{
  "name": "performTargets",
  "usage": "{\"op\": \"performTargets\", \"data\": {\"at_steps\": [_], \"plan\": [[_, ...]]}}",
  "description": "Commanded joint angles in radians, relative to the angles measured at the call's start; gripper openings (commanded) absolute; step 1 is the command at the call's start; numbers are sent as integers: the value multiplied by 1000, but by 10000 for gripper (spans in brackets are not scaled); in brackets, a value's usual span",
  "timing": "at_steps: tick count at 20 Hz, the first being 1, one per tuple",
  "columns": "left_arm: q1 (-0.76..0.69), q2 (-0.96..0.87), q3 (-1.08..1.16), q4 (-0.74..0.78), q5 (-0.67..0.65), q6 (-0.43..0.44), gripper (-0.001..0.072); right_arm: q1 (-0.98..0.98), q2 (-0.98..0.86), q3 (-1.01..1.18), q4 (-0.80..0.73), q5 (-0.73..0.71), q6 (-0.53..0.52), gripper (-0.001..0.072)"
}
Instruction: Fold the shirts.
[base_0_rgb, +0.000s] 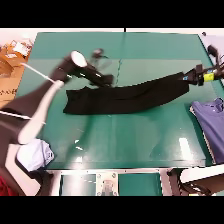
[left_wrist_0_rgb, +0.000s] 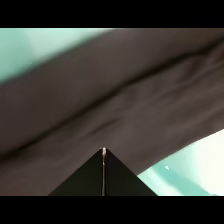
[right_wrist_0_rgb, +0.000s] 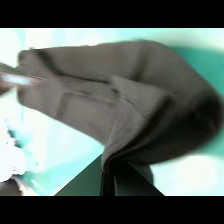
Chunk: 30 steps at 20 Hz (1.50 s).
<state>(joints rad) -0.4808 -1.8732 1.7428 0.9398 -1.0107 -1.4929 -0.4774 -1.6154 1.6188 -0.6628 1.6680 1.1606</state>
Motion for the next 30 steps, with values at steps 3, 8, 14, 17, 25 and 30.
{"op": "performTargets", "data": {"at_steps": [3, 8, 14, 17, 25, 30], "plan": [[-226, -156, 1, -212, 325, 2, 31, 59, 211, 12, 73, 46, 39, 23], [-237, -194, 7, -289, 356, 19, 32, 58, 228, 10, 105, 42, 36, 23], [-76, -171, 167, -248, -78, 79, 31, 98, 226, -18, 106, 26, 49, 24], [65, -128, 312, -70, -416, 39, 31, 218, 226, -40, 106, -30, 95, 24], [438, 56, 334, 101, -655, 27, 32, 814, 138, -181, 105, -731, 193, 24], [571, 63, 334, 102, -651, 27, 32, 1183, -216, -148, 325, -1380, 193, 159]]}}
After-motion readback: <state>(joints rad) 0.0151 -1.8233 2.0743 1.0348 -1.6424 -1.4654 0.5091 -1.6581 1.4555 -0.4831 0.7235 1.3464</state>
